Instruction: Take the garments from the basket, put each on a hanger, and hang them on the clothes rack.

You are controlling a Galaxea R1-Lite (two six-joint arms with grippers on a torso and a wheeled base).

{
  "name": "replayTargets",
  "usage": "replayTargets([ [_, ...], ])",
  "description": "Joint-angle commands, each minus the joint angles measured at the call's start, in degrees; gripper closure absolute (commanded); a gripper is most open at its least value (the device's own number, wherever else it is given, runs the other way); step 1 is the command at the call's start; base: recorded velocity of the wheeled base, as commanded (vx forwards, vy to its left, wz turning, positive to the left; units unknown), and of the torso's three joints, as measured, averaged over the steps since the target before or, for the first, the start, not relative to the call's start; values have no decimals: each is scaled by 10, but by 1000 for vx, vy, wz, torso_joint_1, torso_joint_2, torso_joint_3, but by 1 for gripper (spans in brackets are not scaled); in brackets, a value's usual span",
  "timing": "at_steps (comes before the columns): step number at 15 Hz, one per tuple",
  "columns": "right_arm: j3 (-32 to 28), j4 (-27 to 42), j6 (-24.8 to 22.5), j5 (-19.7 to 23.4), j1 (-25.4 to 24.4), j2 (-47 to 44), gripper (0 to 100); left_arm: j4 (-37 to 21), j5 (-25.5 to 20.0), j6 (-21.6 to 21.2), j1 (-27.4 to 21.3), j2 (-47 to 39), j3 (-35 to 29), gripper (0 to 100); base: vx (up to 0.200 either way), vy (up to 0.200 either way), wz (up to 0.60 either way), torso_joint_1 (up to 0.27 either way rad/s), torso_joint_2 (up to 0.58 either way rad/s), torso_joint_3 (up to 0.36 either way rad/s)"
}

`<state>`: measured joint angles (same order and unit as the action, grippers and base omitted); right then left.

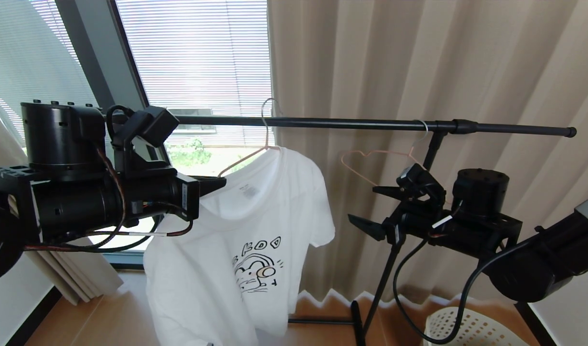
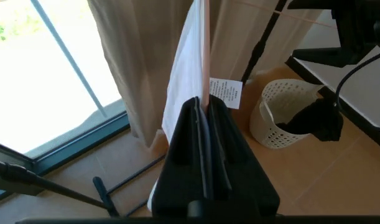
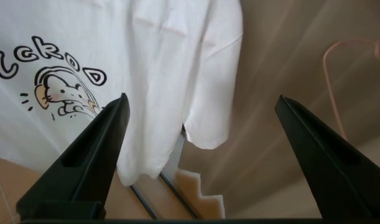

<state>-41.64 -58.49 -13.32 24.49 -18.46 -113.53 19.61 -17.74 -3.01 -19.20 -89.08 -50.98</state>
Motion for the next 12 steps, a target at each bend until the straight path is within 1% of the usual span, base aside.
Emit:
replayTargets([
  [1,-1,0,0,0,0,-3,0,10,-1,10,10,-23,-11,100,0,0,0,0,0,0],
  [5,-1,0,0,0,0,-5,0,104,0,12,26,-67,-9,100,0,0,0,0,0,0],
  [9,-1,0,0,0,1,-6,0,112,0,13,27,-96,-12,100,0,0,0,0,0,0],
  [12,-1,0,0,0,1,-6,0,119,0,31,32,-123,-36,100,0,0,0,0,0,0],
])
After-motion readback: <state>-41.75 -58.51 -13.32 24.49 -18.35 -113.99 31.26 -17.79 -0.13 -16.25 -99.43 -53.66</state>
